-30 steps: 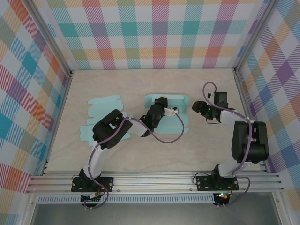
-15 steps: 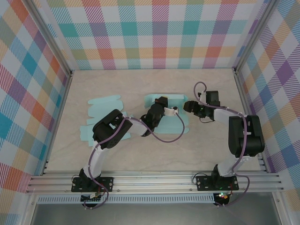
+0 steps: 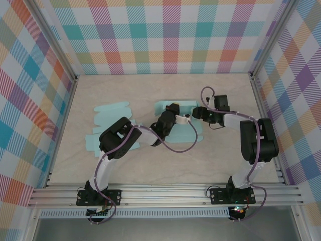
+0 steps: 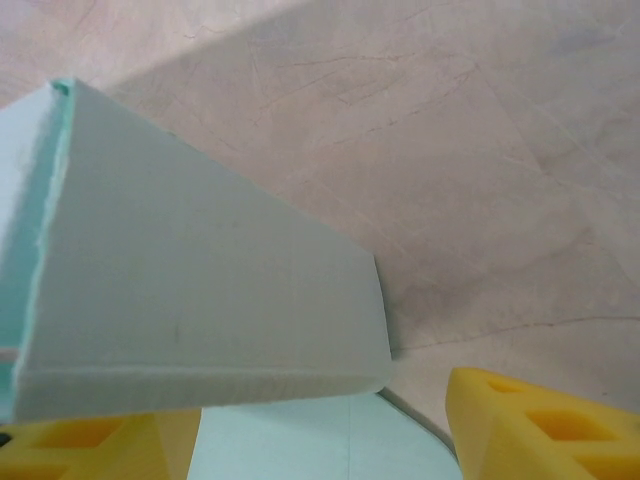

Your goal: Fold the paper box

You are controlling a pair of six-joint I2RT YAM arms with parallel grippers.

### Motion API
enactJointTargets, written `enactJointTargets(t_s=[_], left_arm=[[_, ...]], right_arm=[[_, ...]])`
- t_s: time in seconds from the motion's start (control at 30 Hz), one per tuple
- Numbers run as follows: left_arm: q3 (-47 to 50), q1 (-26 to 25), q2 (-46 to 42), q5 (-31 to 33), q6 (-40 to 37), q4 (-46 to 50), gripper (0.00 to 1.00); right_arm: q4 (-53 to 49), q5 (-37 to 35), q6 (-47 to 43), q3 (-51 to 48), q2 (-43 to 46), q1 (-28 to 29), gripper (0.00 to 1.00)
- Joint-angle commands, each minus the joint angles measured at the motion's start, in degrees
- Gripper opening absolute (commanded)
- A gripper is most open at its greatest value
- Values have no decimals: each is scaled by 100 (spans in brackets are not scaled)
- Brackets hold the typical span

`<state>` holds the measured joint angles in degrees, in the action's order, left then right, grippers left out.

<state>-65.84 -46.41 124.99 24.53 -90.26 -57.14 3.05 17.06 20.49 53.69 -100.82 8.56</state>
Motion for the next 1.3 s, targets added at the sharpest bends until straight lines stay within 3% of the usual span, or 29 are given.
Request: enactJointTargets(t_s=[0.0,0.23,0.63,0.87,0.93,1.07,1.27], left_arm=[[38,-15,-53,-143,37,211,0],[89,-15,-131,-201,69,243,0],[134,-38,-237,-221,286,248,0],[43,-105,-385,-10,1051,348,0],[-10,-129,-454,115,1388,397,6],[-59,-144,-763,338,2287,522,27],[14,-146,-1511,327,3738,1271,52]], right_arm=[[419,-418,-28,161,-144,95,66],[856,-1102,27,107,-241,336,63],[1069,-2040,146,191,-377,585,45],[1032,-2239,66,282,-422,688,26],[1018,-2309,5,292,-412,734,21],[987,-2535,-188,300,-369,878,13],[956,-3103,-400,176,-203,1067,7]])
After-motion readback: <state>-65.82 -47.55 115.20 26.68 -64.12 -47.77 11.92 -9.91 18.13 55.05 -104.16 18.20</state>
